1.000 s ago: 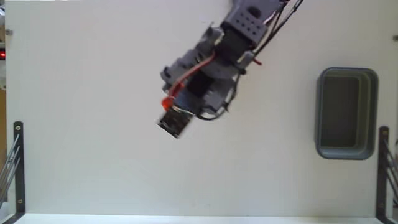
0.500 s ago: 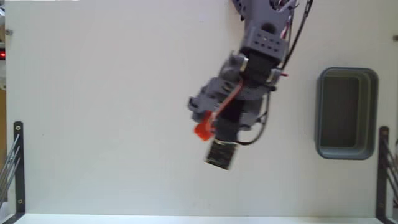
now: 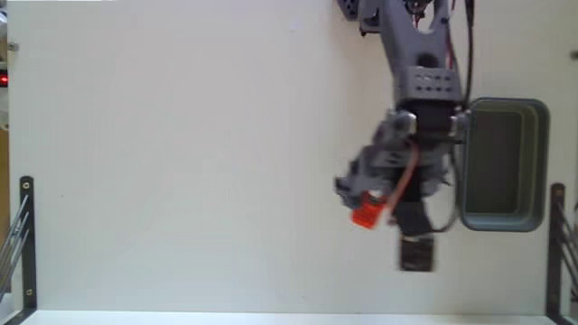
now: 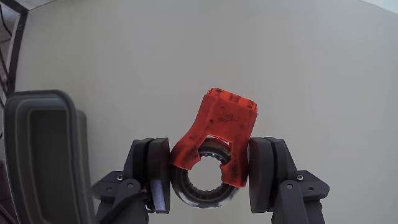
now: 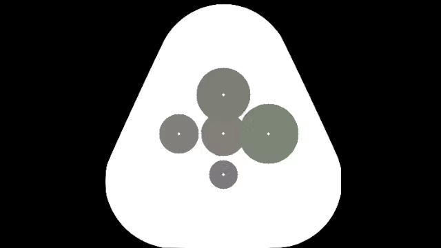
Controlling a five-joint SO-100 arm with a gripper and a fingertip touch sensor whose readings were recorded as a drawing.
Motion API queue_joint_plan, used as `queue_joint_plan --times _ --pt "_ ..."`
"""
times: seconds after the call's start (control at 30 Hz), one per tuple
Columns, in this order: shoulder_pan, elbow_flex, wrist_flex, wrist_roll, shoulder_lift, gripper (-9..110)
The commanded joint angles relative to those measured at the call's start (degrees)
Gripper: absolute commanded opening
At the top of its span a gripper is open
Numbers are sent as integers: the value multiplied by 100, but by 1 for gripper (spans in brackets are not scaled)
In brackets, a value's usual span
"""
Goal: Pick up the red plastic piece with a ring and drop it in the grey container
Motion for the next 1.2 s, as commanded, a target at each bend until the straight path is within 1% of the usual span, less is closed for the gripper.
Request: queue_joint_plan --times 0.0,0.6,0.93,1.17 --pt "-524 -355 19 26 45 66" --pt "-2554 -928 -9 26 -558 66" --pt "-3258 -1127 -18 26 -768 66" --pt "-3464 -1185 -21 26 -829 66"
